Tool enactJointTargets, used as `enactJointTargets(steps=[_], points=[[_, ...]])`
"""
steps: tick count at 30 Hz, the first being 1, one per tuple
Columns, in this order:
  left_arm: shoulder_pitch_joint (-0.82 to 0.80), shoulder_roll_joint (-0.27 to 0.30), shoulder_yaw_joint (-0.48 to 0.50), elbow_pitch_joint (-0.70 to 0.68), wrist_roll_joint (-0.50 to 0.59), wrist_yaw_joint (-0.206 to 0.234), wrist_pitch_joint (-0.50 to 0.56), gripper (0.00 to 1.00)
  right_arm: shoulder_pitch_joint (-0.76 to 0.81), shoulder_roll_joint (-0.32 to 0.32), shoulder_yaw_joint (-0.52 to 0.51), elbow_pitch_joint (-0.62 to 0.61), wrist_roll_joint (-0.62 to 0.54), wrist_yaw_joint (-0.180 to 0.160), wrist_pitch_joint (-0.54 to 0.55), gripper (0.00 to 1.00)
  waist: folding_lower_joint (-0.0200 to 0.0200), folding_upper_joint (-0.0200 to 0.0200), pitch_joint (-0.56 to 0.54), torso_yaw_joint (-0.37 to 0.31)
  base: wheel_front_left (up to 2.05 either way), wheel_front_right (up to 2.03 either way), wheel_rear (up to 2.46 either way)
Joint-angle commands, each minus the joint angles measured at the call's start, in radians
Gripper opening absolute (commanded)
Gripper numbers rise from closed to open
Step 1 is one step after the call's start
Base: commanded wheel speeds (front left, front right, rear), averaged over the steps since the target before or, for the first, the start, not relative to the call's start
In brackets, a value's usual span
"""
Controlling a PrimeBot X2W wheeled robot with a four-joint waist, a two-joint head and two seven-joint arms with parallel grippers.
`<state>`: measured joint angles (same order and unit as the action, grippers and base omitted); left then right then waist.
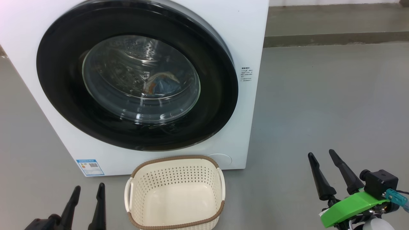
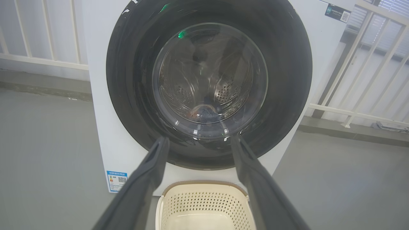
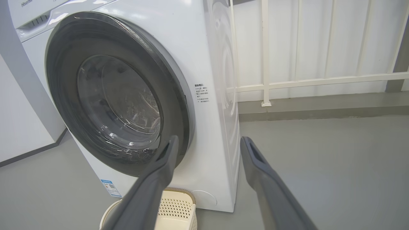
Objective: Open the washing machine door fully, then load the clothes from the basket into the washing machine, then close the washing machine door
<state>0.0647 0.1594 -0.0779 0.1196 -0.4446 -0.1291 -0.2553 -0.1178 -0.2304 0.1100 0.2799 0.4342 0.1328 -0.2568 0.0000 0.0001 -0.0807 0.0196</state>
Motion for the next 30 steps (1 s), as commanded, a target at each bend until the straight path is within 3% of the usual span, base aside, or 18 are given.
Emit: enactJointTargets(steps=[1,11,12,24,30], points=[[-0.037,0.017,0.039,-0.027,0.003,-0.002,-0.006,1.00,-0.006,-0.011,0.019,-0.020,0.005,-0.002,-0.005,1.00,0.0000,-0.0001,0.000,0.000,0.00,0.00,0.00],[-0.036,0.018,0.033,-0.033,-0.001,-0.002,-0.006,1.00,-0.007,-0.009,0.021,-0.014,0.008,-0.002,-0.005,1.00,0.0000,-0.0001,0.000,-0.001,0.00,0.00,0.00],[0.000,0.000,-0.004,-0.005,-0.002,0.000,0.000,0.00,0.000,0.001,0.002,0.007,0.002,0.000,0.000,0.00,0.0000,-0.0001,0.000,-0.001,0.00,0.00,0.00],[0.010,-0.031,-0.002,0.043,-0.069,0.000,0.022,0.00,0.026,0.029,-0.006,0.048,0.068,0.000,0.023,0.00,0.0023,-0.0001,0.002,-0.002,0.00,0.00,0.00],[0.000,-0.035,0.007,0.048,-0.125,0.000,0.039,0.00,0.025,0.036,-0.017,0.044,0.124,0.000,0.040,0.00,0.0001,-0.0001,0.008,-0.003,0.00,0.00,0.00]])
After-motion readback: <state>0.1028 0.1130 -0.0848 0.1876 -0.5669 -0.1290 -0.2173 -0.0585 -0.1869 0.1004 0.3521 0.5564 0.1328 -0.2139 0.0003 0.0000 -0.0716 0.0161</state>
